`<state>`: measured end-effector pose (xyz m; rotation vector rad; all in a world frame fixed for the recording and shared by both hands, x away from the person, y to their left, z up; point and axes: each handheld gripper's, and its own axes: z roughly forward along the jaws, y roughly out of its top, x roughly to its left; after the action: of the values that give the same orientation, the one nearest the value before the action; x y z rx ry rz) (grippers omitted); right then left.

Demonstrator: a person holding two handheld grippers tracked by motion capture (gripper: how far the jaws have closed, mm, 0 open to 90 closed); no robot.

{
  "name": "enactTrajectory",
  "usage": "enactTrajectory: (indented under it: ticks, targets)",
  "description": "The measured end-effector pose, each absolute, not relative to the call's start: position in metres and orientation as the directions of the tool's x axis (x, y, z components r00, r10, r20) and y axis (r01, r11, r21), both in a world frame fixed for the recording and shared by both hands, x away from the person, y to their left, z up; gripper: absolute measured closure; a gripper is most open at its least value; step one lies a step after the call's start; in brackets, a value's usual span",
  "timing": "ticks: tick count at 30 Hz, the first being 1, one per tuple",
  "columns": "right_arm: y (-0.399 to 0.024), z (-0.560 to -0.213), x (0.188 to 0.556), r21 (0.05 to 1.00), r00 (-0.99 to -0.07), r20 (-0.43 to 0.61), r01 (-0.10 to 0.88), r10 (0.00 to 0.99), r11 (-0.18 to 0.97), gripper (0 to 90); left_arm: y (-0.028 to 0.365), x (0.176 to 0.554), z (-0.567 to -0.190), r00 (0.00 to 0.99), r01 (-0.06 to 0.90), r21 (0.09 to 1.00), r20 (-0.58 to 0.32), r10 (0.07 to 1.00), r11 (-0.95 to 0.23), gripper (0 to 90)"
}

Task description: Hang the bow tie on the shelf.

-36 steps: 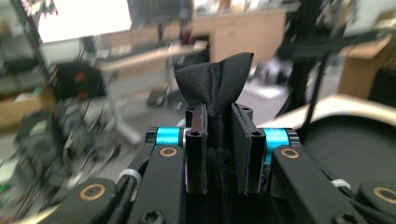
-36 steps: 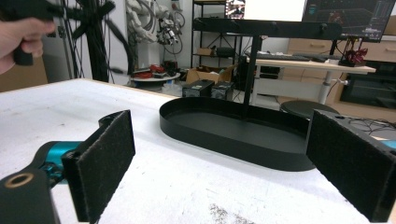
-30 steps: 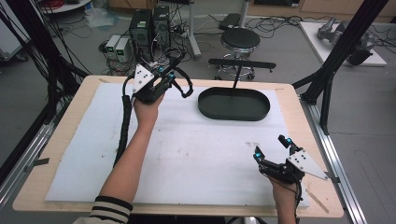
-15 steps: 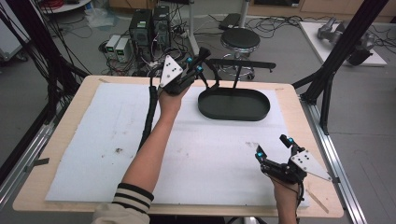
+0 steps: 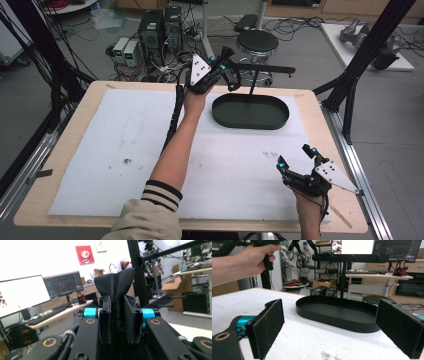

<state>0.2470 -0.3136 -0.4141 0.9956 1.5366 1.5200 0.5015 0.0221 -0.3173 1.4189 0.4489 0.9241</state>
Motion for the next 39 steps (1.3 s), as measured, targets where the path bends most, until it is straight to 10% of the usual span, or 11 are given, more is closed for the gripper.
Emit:
enactTrajectory:
  ticks: [17, 26, 39]
  targets:
    - [-0.317, -0.417, 0.247, 0.999, -0.416, 0.029, 0.032, 0.909, -0.017, 7.7, 0.028, 0.519, -0.33, 0.56, -0.221, 0.959, 0.273, 0.783, -0.176, 70.4]
    - [-0.319, -0.414, 0.245, 1.0, -0.417, 0.03, 0.019, 0.909, -0.025, 7.7, 0.046, 0.516, -0.329, 0.555, -0.126, 0.985, 0.167, 0.815, -0.116, 31.1]
    - [-0.313, -0.413, 0.245, 1.0, -0.426, 0.011, 0.018, 0.905, -0.004, 7.7, 0.1, 0.462, -0.299, 0.602, -0.122, 0.99, 0.136, 0.787, -0.077, 17.4]
